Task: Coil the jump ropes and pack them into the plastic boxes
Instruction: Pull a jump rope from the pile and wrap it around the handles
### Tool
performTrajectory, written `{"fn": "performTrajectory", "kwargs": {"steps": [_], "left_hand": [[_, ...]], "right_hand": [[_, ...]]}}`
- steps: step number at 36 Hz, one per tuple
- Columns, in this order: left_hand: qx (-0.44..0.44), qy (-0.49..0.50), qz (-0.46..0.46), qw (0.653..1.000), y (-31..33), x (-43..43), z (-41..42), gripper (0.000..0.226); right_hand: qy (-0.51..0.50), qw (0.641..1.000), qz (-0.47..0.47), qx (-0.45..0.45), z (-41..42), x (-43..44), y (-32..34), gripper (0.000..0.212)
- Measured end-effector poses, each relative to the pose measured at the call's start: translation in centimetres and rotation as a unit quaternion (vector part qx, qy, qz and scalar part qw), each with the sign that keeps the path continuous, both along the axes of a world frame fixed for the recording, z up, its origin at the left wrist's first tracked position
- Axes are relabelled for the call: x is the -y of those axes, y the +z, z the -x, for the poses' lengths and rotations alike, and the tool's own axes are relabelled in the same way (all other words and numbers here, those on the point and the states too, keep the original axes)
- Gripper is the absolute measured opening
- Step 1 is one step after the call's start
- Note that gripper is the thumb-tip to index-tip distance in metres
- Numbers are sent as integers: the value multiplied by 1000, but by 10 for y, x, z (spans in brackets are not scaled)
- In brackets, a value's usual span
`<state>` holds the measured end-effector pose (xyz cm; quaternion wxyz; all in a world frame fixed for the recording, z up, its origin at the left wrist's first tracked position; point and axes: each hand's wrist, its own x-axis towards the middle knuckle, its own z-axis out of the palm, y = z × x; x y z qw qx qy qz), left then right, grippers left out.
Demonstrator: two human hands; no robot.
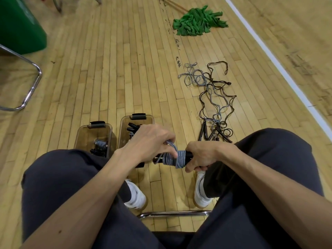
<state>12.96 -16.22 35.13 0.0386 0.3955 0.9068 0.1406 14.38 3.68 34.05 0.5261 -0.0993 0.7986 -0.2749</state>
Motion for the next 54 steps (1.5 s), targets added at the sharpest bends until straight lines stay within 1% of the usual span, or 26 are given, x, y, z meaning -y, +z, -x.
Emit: {"fn": "performTrajectory", "kwargs": {"steps": [5,7,10,14,17,20,23,25,26,27,30,32,34,35,36,39,41,43,45,49,51,52,53,54], "left_hand": [[83,26,4,996,0,-4,-1,49],[136,46,8,990,3,-6,-1,46],[233,74,-29,969,6,-7,0,39],[366,87,-94,922,9,-9,3,25],[439,77,-138,884,10,-9,6,16],[478,78,-182,856,11,-8,7,13],[505,93,-226,828,11,-8,8,9],[526,90,-245,809,12,-8,9,16],[545,91,-253,794,12,-9,9,22],[569,99,-267,771,12,-9,9,25],[628,113,-335,693,5,-10,7,28],[630,135,-380,664,4,-13,3,26],[616,200,-402,647,6,-14,0,11],[614,223,-402,641,8,-14,-1,12],[614,223,-395,646,10,-15,-1,17],[605,211,-373,672,15,-19,-5,35],[589,231,-370,680,17,-21,-7,34],[583,250,-377,675,16,-22,-7,31],[589,261,-382,662,14,-22,-5,28],[628,251,-393,623,9,-25,-4,28],[638,264,-399,604,7,-28,-5,25],[636,276,-392,605,6,-29,-5,22],[630,288,-379,613,5,-30,-6,21],[619,299,-359,631,3,-31,-6,20]], "right_hand": [[47,999,-3,-16,-7,4,0,15],[53,998,5,-16,-8,3,0,14],[60,998,23,-14,-9,1,2,16],[58,997,49,-9,-12,-2,7,18],[57,994,92,-3,-14,-3,14,18],[36,989,145,3,-16,-5,22,21],[1,982,187,-7,-17,-6,28,14],[-28,976,213,-18,-17,-8,30,14],[-40,973,227,-22,-17,-8,31,14],[-48,969,240,-26,-16,-9,32,14],[-74,958,274,-34,-14,-10,35,11],[-94,952,289,-46,-11,-11,35,12],[-113,947,297,-56,-10,-11,36,9],[-121,945,298,-59,-9,-11,36,7],[-131,944,298,-62,-9,-11,35,7],[-160,939,298,-69,-8,-11,35,10],[-173,933,308,-68,-7,-10,35,6],[-185,930,310,-67,-6,-10,35,8],[-205,927,306,-67,-4,-11,36,5],[-277,915,280,-85,5,-15,34,8],[-292,918,253,-93,8,-16,32,8],[-291,922,237,-95,9,-15,29,9],[-288,926,224,-97,10,-14,27,10],[-287,929,213,-99,10,-14,25,10]]}}
